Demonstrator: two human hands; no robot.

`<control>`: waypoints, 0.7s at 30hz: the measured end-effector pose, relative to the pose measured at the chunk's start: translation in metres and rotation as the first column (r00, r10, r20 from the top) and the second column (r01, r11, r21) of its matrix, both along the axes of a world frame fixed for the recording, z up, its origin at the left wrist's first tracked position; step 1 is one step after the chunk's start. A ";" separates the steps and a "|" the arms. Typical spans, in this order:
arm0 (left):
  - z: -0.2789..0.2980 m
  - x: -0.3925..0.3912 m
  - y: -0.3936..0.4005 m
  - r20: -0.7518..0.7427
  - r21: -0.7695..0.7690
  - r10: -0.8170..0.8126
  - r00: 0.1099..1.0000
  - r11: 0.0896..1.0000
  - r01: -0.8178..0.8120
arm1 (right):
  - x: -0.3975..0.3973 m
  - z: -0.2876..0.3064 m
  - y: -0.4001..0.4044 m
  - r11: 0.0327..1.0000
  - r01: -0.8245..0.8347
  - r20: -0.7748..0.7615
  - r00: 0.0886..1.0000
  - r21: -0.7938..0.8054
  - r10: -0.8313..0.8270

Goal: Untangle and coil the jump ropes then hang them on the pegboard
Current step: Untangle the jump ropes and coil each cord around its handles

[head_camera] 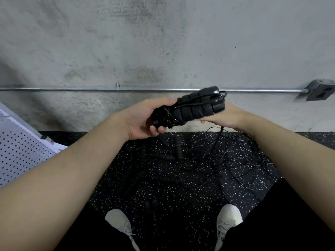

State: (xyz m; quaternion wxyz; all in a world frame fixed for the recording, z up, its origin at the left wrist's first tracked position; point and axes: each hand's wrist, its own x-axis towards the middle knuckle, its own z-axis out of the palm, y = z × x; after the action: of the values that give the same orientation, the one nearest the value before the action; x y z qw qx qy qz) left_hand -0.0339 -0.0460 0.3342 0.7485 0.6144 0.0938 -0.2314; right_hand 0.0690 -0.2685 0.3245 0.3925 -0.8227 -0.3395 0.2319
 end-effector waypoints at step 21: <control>-0.016 0.004 -0.029 0.037 0.780 -0.296 0.955 0.606 0.157 | 0.007 -0.019 0.022 0.984 0.125 -0.221 0.964 -0.123 -0.150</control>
State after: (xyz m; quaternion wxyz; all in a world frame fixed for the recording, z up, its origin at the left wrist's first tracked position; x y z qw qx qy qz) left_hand -0.0304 -0.0753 0.3180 0.3849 0.8973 0.0432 -0.2115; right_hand 0.0760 -0.2469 0.3054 0.3993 -0.8321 -0.2208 0.3153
